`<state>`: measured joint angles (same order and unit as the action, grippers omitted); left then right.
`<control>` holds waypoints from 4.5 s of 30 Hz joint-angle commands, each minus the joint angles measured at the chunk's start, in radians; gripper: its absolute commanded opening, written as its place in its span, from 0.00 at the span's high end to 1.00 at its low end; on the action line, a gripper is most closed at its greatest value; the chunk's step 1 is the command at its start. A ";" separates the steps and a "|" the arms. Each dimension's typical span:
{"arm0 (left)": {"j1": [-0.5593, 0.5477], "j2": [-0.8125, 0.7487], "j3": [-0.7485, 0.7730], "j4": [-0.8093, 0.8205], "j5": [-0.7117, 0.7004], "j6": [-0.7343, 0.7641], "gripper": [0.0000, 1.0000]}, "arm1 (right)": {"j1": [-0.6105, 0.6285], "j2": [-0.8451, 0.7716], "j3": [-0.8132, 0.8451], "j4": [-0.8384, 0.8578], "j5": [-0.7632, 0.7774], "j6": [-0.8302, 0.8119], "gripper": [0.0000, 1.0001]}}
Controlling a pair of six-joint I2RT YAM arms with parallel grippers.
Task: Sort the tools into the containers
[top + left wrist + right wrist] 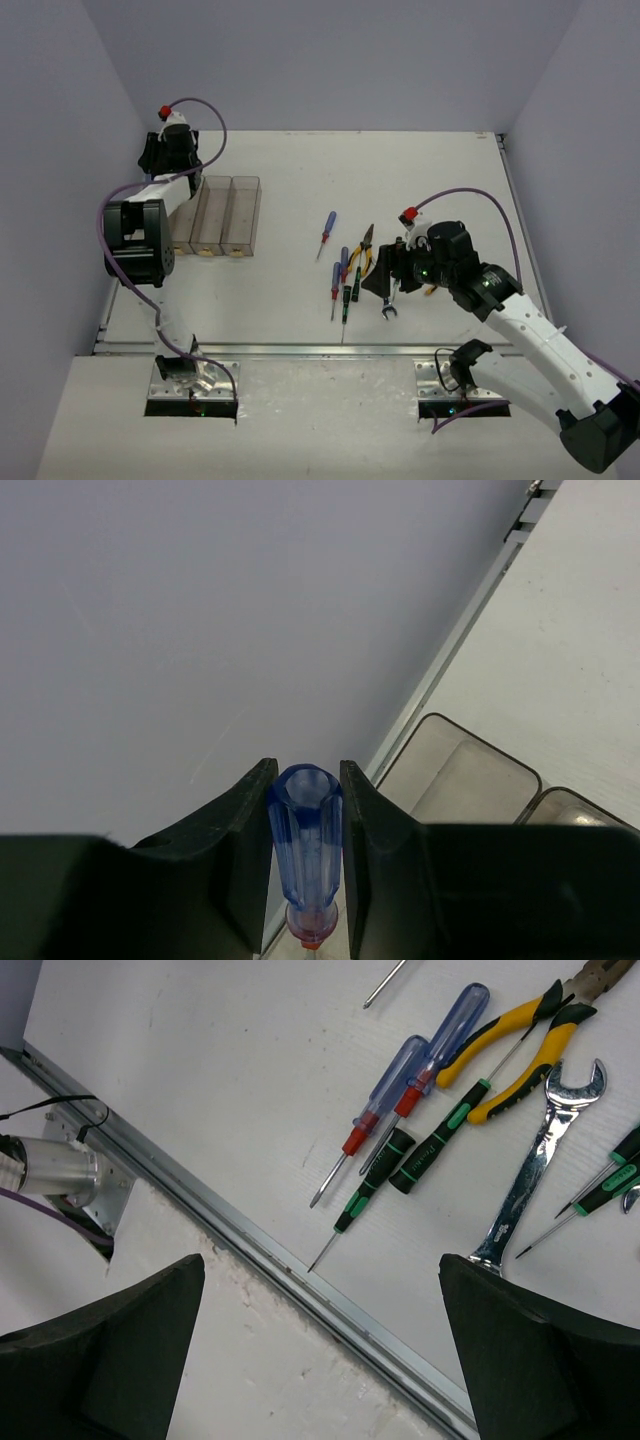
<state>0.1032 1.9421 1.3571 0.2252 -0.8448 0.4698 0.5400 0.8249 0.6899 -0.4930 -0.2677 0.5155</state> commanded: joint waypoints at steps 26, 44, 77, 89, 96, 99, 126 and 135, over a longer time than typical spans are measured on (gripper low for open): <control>-0.378 -0.239 0.115 -0.563 0.648 -0.662 0.00 | 0.002 0.049 0.049 -0.008 0.091 -0.036 0.01; -0.668 0.238 0.328 -0.640 0.780 -0.732 0.30 | 0.003 0.058 0.048 -0.087 0.039 -0.036 0.01; -0.178 -0.149 0.040 -0.067 0.192 0.025 1.00 | 0.003 0.048 0.056 -0.049 -0.059 -0.071 0.01; 0.019 -0.163 -0.201 0.182 0.342 0.081 1.00 | 0.003 0.031 0.016 -0.022 -0.100 -0.066 0.01; 0.092 -0.180 -0.325 0.239 0.394 0.043 1.00 | 0.003 0.027 0.013 -0.025 -0.107 -0.068 0.01; 0.092 -0.181 -0.325 0.231 0.410 0.050 0.97 | 0.003 0.033 0.018 -0.023 -0.109 -0.068 0.01; -0.028 -0.450 0.218 -0.737 0.503 -0.901 0.00 | 0.035 0.342 0.107 0.047 0.138 0.106 0.12; -0.160 -0.961 -0.366 -0.681 0.705 -0.883 0.00 | 0.270 0.717 0.327 0.048 0.373 0.199 0.32</control>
<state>-0.0356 1.0992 1.1243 -0.4238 -0.2603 -0.3854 0.7395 1.4322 0.8810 -0.4758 -0.0272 0.6477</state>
